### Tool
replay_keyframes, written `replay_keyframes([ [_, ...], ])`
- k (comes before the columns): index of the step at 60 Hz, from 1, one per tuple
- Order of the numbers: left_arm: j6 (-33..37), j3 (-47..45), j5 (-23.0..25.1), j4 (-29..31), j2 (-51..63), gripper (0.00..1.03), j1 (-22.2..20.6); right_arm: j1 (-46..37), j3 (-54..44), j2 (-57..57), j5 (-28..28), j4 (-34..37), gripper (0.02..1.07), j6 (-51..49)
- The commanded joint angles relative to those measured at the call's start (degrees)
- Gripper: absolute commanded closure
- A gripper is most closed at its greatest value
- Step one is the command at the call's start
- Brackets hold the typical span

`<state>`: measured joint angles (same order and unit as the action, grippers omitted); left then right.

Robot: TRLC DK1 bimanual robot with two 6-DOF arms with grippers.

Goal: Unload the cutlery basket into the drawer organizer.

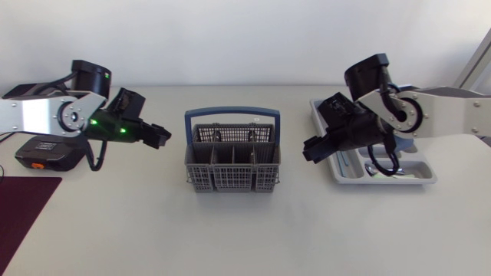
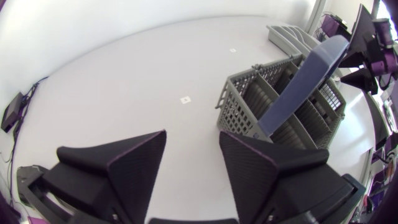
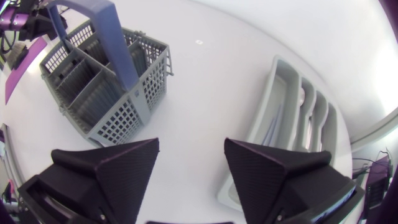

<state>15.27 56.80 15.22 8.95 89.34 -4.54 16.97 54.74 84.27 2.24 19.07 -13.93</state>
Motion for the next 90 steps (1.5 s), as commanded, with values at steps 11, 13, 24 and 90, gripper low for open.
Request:
replay_keyframes([
  [11,1.7,-5.7,0.7,0.9,-16.7,0.04,4.3,-1.4,-5.2,-12.6,-3.0,-1.0,0.06,-4.3],
  [13,1.5,-6.3,0.5,1.2,-18.2,0.04,4.4,-1.9,-5.6,-14.3,-3.1,-1.0,0.06,-4.7],
  [24,1.2,-8.4,-4.5,3.0,-25.5,0.04,4.6,-4.9,-8.2,-22.7,-4.1,-1.6,0.06,-4.7],
  [90,3.0,-30.7,-13.2,-0.2,-59.5,0.04,-1.9,-11.1,-33.7,-58.8,-10.4,-11.0,0.06,-2.0],
])
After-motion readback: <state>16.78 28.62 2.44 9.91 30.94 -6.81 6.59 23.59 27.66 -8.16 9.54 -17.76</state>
